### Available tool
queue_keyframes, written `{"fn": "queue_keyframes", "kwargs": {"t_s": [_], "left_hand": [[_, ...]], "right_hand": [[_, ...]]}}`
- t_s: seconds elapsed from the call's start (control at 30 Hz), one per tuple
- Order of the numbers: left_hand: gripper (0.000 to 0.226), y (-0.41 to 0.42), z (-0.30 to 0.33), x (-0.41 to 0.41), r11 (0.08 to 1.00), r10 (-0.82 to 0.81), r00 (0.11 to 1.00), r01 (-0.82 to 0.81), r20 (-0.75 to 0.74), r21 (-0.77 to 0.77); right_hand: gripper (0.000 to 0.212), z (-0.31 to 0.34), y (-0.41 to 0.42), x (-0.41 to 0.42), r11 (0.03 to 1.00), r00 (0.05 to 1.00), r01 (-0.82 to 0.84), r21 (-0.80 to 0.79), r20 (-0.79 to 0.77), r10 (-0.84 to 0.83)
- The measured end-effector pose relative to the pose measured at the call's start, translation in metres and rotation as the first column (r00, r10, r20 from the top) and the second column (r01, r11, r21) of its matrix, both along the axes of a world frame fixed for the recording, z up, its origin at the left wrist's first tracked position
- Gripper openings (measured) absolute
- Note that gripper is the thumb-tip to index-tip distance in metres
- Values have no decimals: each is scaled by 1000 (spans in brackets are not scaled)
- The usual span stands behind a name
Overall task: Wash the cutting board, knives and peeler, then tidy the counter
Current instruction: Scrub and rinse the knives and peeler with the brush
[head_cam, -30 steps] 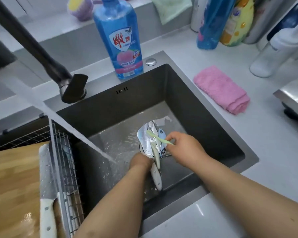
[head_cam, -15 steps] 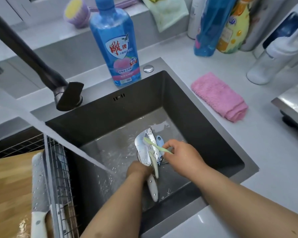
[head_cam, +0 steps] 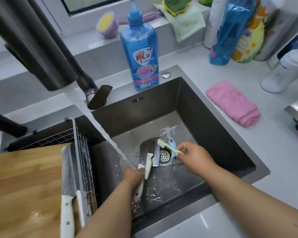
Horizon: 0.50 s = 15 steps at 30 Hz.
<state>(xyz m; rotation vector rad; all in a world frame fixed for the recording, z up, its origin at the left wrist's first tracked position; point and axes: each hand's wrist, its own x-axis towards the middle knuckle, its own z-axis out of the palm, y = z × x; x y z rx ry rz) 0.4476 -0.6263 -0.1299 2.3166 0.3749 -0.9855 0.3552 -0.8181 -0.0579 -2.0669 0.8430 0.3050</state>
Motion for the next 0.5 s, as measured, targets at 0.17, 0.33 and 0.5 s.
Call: {"fn": "queue_keyframes", "kwargs": {"t_s": [0.17,0.33,0.5], "left_hand": [[41,26,21,-2,996,-38,995,30,89,88],[46,48,36,-5,974,-54,974,3,222,226],[43,51,52,-8,940,-158,950,60,271,337]], "right_hand": [[4,0,0,0,1000,1000,-2,7,-5,2],[4,-3,5,1,998,999,-34,-45,-31,33],[9,-2,10,1,991,996,-76,-109,-52,71]]}}
